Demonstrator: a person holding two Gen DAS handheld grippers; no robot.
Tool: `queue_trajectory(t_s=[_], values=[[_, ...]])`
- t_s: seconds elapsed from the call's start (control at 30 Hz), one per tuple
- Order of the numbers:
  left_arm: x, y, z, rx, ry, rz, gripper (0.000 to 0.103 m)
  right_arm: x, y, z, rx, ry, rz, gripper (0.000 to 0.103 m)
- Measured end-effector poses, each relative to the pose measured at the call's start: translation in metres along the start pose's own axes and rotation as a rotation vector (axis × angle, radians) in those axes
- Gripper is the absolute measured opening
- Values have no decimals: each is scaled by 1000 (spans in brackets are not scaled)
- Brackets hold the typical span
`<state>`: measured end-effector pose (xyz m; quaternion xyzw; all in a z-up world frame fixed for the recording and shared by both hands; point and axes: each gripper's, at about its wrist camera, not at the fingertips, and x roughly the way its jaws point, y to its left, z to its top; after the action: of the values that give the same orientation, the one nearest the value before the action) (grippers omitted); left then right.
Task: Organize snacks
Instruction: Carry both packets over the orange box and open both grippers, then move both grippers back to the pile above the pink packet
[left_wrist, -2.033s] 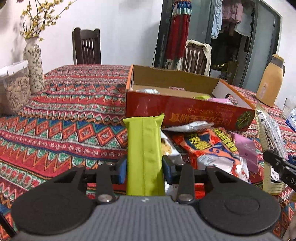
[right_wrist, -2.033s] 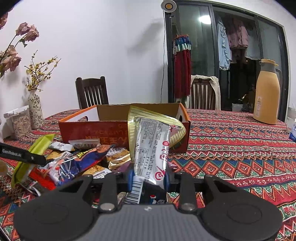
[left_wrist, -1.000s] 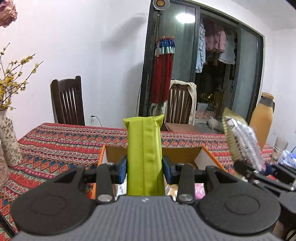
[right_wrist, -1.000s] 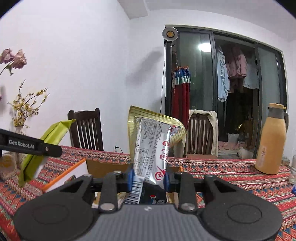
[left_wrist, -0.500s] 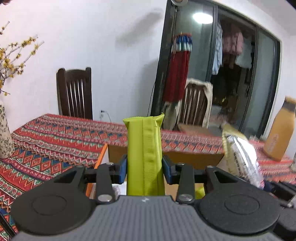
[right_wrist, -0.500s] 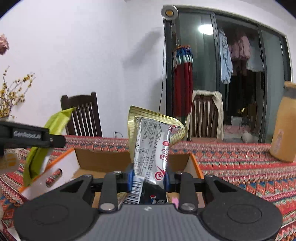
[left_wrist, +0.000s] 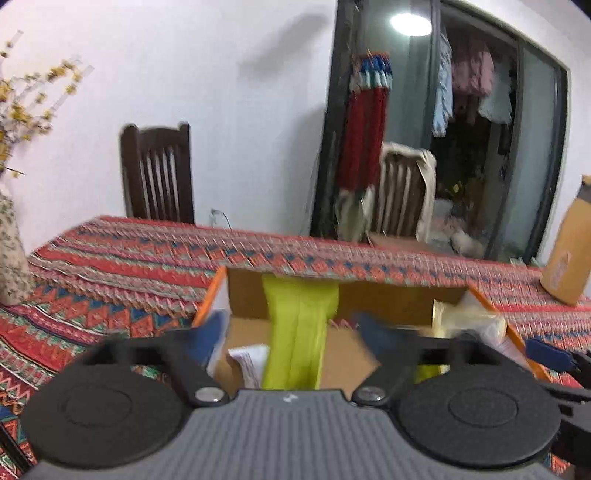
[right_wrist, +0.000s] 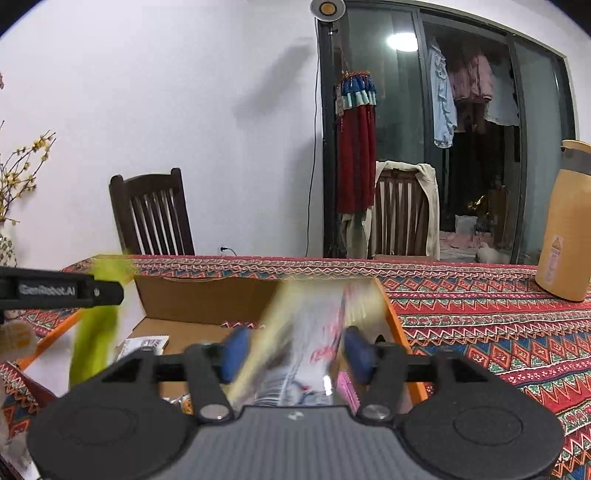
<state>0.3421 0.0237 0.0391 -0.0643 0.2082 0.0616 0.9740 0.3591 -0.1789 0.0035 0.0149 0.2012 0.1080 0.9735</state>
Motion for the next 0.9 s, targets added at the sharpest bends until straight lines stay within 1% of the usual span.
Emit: queue_trajectory(t_s=[0.03, 0.07, 0.13, 0.4, 0.47, 0.57, 0.77, 0.9], values=[[-4, 1, 0, -5, -20, 8, 103, -2, -1, 0, 7, -5, -3, 93], [-8, 2, 1, -12, -34, 7, 103, -4, -2, 0, 15, -11, -11, 100], [-12, 3, 2, -28, -41, -1, 103, -6, -3, -1, 25, -11, -15, 102], [-18, 5, 5, -43, -44, 4, 103, -10, 0, 1, 29, -7, -29, 103], [-23, 5, 6, -46, -52, 1, 103, -14, 1, 2, 27, -10, -41, 103], [-35, 4, 12, -40, -63, 5, 103, -24, 1, 6, 39, -17, -34, 103], [-74, 2, 26, -40, -129, -18, 103, -63, 4, 20, 21, -120, -18, 103], [-94, 3, 29, -41, -142, -42, 103, -85, 3, 26, 24, -158, -14, 103]])
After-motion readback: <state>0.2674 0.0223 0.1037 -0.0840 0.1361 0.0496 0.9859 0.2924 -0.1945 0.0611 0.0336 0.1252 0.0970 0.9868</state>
